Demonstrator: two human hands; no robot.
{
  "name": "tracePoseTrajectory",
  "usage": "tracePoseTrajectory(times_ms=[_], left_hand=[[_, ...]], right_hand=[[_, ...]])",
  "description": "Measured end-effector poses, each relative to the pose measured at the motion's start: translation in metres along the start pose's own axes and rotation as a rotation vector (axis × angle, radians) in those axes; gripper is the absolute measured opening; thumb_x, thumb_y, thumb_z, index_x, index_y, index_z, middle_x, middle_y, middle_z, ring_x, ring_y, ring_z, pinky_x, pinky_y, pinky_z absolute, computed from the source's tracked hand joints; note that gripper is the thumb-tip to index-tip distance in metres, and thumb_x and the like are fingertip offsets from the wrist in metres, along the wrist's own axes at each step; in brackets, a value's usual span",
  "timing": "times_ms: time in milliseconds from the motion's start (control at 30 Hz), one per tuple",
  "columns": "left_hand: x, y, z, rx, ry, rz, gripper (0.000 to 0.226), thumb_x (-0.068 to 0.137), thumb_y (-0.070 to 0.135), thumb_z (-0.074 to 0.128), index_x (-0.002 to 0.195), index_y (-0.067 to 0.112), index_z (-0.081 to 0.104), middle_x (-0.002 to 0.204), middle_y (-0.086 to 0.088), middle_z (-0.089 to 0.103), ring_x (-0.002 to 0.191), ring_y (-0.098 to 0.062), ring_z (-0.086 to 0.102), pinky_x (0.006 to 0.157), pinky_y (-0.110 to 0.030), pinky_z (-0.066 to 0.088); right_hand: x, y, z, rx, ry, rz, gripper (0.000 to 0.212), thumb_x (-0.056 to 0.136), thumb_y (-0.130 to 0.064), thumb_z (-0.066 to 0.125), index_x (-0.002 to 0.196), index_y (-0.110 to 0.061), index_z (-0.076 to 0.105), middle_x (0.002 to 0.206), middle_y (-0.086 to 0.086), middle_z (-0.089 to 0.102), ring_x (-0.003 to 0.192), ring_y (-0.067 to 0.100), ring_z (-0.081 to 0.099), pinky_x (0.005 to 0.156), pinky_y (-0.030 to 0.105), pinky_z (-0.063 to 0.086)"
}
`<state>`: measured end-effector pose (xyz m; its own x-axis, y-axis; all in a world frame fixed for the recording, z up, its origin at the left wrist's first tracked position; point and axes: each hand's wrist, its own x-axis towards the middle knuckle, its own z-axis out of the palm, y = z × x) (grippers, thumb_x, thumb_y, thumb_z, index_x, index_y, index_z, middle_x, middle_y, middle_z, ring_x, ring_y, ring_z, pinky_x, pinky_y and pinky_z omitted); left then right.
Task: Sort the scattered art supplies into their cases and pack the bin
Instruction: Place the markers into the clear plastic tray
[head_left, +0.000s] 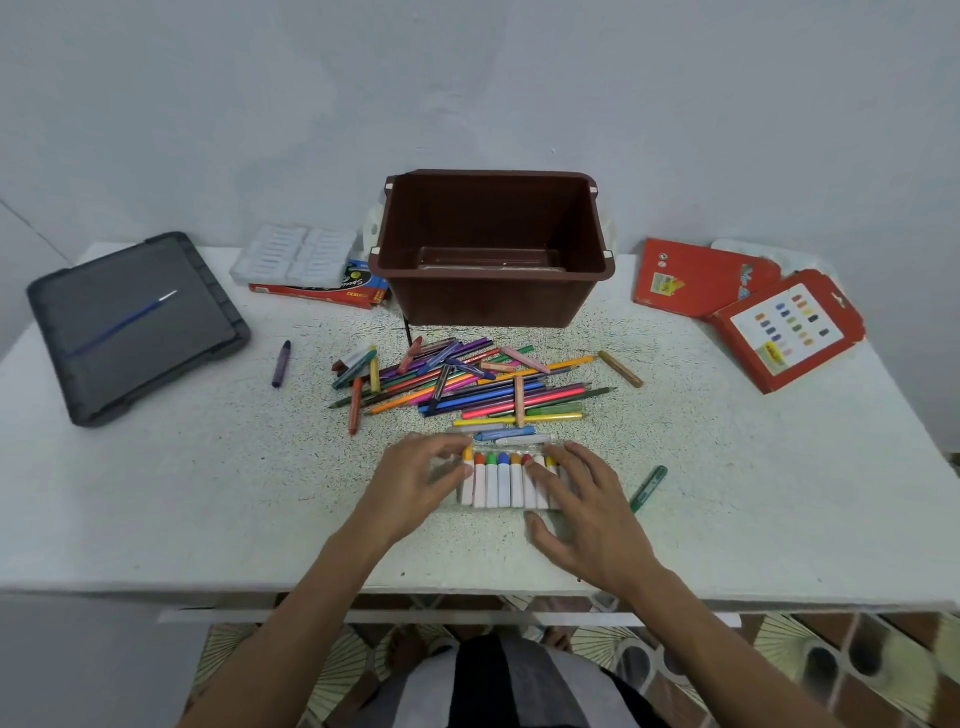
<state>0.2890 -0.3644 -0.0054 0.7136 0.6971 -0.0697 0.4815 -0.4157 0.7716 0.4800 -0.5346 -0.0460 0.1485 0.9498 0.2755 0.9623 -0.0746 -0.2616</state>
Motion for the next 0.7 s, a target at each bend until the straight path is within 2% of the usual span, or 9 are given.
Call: tracePoseTrajectory(times_ms=[67, 167, 333, 467, 700], left_hand=[[0.001, -0.006, 0.002, 0.069, 0.008, 0.054, 0.034, 0.089, 0.036, 0.069, 0.123, 0.031, 0.067, 0.11, 0.018, 0.057, 0.108, -0.003, 0.05, 0.096, -0.03, 0.039], [0.002, -0.014, 0.004, 0.108, 0.029, 0.098, 0.035, 0.089, 0.039, 0.068, 0.122, 0.029, 0.068, 0.104, 0.014, 0.054, 0.105, -0.009, 0.049, 0.099, -0.039, 0.037], [0.001, -0.019, 0.007, 0.198, 0.048, 0.23, 0.035, 0.092, 0.035, 0.065, 0.126, 0.024, 0.067, 0.104, 0.015, 0.053, 0.102, -0.005, 0.043, 0.095, -0.036, 0.039], [0.0, -0.019, 0.007, 0.279, 0.067, 0.301, 0.044, 0.093, 0.044, 0.052, 0.124, 0.018, 0.068, 0.105, 0.005, 0.059, 0.101, -0.005, 0.042, 0.088, -0.031, 0.039], [-0.006, -0.027, 0.014, 0.388, 0.11, 0.352, 0.041, 0.098, 0.04, 0.046, 0.129, 0.02, 0.065, 0.113, 0.004, 0.055, 0.106, -0.012, 0.047, 0.086, -0.032, 0.046]], right_hand=[[0.0, 0.0, 0.0, 0.0, 0.005, -0.005, 0.055, 0.091, -0.048, 0.056, 0.136, -0.016, 0.055, 0.142, 0.008, 0.05, 0.136, 0.032, 0.04, 0.108, 0.049, 0.038], [-0.001, 0.0, -0.001, -0.004, 0.004, -0.007, 0.056, 0.091, -0.048, 0.056, 0.137, -0.016, 0.054, 0.142, 0.009, 0.05, 0.135, 0.032, 0.04, 0.107, 0.05, 0.039], [-0.001, 0.0, 0.0, 0.009, 0.005, -0.005, 0.056, 0.09, -0.048, 0.057, 0.137, -0.017, 0.055, 0.142, 0.009, 0.05, 0.135, 0.032, 0.04, 0.108, 0.05, 0.039], [-0.001, 0.0, 0.0, 0.004, -0.002, -0.003, 0.056, 0.09, -0.048, 0.057, 0.137, -0.017, 0.055, 0.142, 0.008, 0.05, 0.136, 0.032, 0.04, 0.107, 0.05, 0.039], [-0.001, 0.0, 0.0, 0.008, 0.007, -0.006, 0.056, 0.09, -0.047, 0.057, 0.137, -0.017, 0.055, 0.141, 0.008, 0.05, 0.135, 0.032, 0.041, 0.107, 0.05, 0.039]])
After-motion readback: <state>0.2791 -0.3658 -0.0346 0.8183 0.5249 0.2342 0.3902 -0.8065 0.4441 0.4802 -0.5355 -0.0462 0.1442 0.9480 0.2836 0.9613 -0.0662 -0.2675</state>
